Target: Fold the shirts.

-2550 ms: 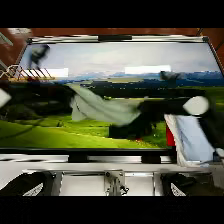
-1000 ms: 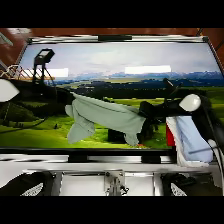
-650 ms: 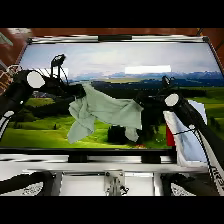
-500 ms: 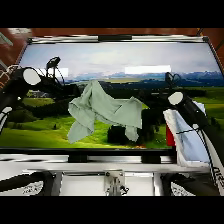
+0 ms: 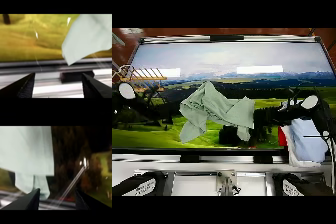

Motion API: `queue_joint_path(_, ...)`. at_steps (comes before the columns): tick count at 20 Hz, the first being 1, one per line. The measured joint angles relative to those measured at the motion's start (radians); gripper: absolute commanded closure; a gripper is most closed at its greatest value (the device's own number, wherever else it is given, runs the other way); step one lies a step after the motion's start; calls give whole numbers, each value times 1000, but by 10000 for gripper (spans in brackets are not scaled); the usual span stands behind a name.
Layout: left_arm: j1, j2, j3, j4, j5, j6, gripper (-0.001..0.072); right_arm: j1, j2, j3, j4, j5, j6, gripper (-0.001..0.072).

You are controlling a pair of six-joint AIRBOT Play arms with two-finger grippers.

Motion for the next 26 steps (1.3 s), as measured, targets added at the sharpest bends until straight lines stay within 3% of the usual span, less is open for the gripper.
queue_joint_path(6,5,16,-239,-122,153,17,-13,40,4,-70,44,33,-49,157)
queue_joint_path(14,-6,-39,-295,-207,292,34,-11,148,4,-82,56,-31,-16,156)
queue_joint_path(15,-6,-42,-297,-213,305,34,-10,153,4,-82,58,-35,-14,71)
queue_joint_path(16,-6,-48,-298,-221,320,35,34,156,4,-82,58,-36,-11,28)
queue_joint_path(17,-7,-55,-299,-225,330,35,151,161,4,-82,59,-40,-11,28)
queue_joint_path(19,-7,-71,-299,-236,345,35,250,164,3,-82,60,-38,-14,28)
queue_joint_path(22,-7,-89,-300,-252,364,35,659,171,-16,-90,58,-22,-18,28)
queue_joint_path(26,-7,-94,-286,-265,362,68,670,225,-71,-100,62,-24,-44,28)
